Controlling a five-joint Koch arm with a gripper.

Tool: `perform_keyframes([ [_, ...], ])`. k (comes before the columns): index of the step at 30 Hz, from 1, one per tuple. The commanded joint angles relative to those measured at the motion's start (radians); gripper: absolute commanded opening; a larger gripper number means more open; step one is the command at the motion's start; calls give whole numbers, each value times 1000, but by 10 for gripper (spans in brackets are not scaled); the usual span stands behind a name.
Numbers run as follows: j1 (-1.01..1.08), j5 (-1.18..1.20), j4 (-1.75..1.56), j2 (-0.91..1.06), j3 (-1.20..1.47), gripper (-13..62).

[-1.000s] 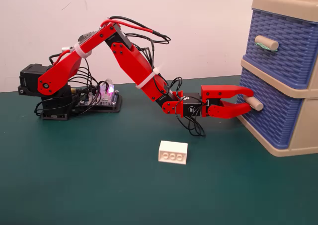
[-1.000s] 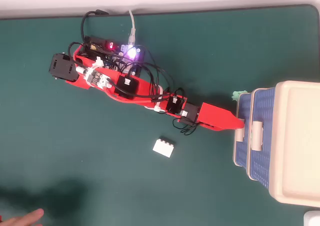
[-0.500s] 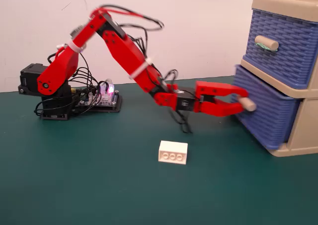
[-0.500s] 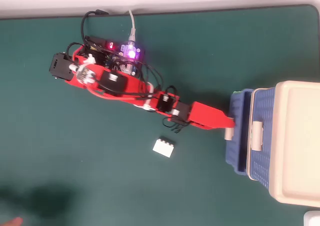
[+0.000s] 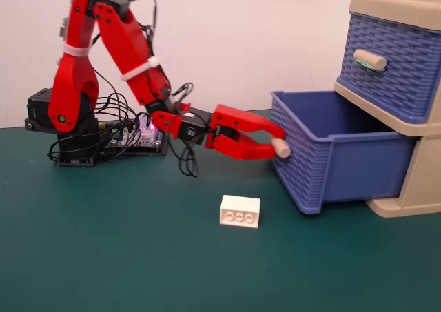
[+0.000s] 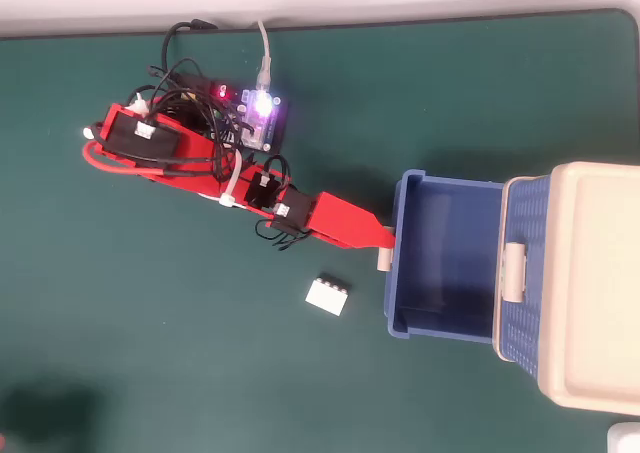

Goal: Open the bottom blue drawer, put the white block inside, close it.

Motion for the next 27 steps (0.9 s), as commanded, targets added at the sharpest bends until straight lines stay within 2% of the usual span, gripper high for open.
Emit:
perform_keyframes([
  [1, -3, 20, -91, 71, 2, -76],
  [2, -2, 20, -89, 67, 6, -26],
  [4, 5, 20, -91, 61, 3, 225],
  [5, 6, 21, -92, 58, 0, 316],
  [6, 14, 20, -92, 60, 0, 349],
  [8, 31, 23, -92, 87, 18, 351],
  [10, 43, 18, -46, 201, 71, 350],
  [12, 52, 14, 135, 365, 126, 342],
  [15, 109, -9, 597, 641, 124, 339],
  [18, 129, -164, 1150, 810, -52, 338],
  [22, 176, -462, 1782, 804, -408, 339],
  [25, 281, -805, 1951, 686, -594, 343],
  [27, 347, -1045, 1954, 635, -624, 342],
])
